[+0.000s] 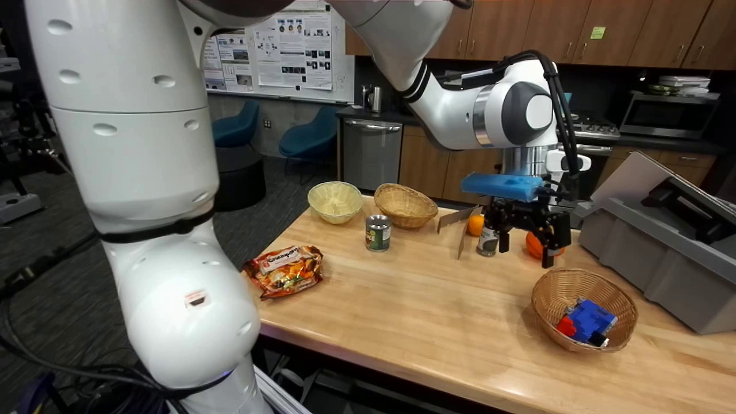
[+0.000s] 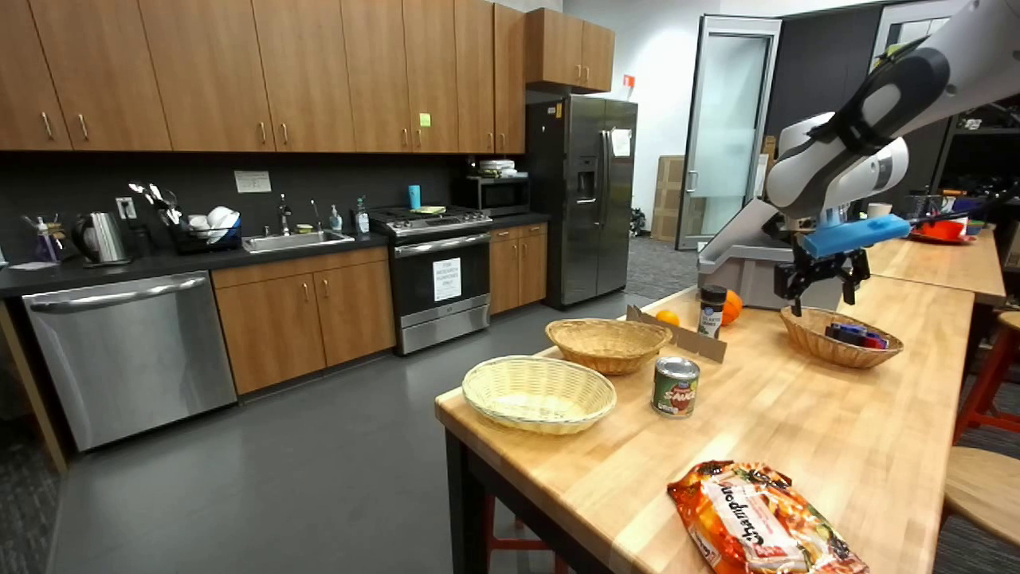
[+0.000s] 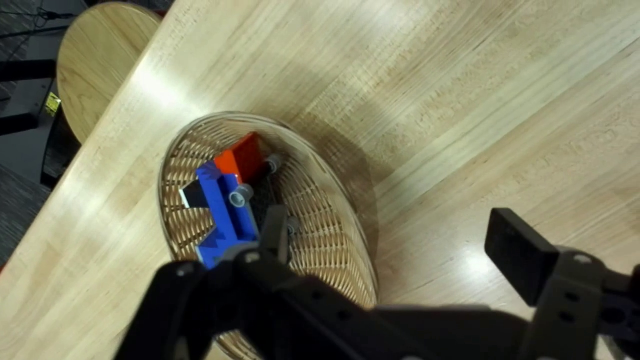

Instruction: Move the toy train forwards then put it in the basket on the right.

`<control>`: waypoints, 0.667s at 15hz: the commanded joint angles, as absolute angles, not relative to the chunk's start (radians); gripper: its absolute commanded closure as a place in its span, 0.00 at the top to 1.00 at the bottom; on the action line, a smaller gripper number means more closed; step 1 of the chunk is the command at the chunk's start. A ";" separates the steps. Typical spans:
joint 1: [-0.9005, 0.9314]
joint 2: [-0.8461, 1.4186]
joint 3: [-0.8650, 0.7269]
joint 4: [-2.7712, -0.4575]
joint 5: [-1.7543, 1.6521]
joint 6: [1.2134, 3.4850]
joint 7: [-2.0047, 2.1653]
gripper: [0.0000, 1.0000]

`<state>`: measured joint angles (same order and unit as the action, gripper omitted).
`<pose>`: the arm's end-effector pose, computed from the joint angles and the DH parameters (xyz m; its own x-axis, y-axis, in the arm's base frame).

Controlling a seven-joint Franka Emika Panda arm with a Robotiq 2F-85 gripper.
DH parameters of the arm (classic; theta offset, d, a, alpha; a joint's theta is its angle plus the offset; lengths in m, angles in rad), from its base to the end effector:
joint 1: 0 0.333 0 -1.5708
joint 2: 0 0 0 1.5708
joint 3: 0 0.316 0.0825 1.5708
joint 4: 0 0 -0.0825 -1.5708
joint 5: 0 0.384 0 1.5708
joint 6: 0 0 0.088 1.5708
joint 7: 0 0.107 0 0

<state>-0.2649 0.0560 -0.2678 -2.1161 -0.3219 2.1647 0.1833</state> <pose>0.4694 -0.2900 0.3900 0.8622 -0.5062 0.0189 -0.4911 -0.8261 0.2764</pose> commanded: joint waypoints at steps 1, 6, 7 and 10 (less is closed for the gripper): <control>-0.248 -0.023 -0.259 -2.207 -0.329 2.172 0.226 1.00; -0.239 -0.022 -0.241 -2.251 -0.329 2.162 0.260 1.00; -0.236 -0.036 -0.235 -2.274 -0.331 2.163 0.271 1.00; -0.235 -0.058 -0.231 -2.296 -0.331 2.163 0.279 1.00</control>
<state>-0.2288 -0.0585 -0.2370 -2.2973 -0.3315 2.1644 0.2800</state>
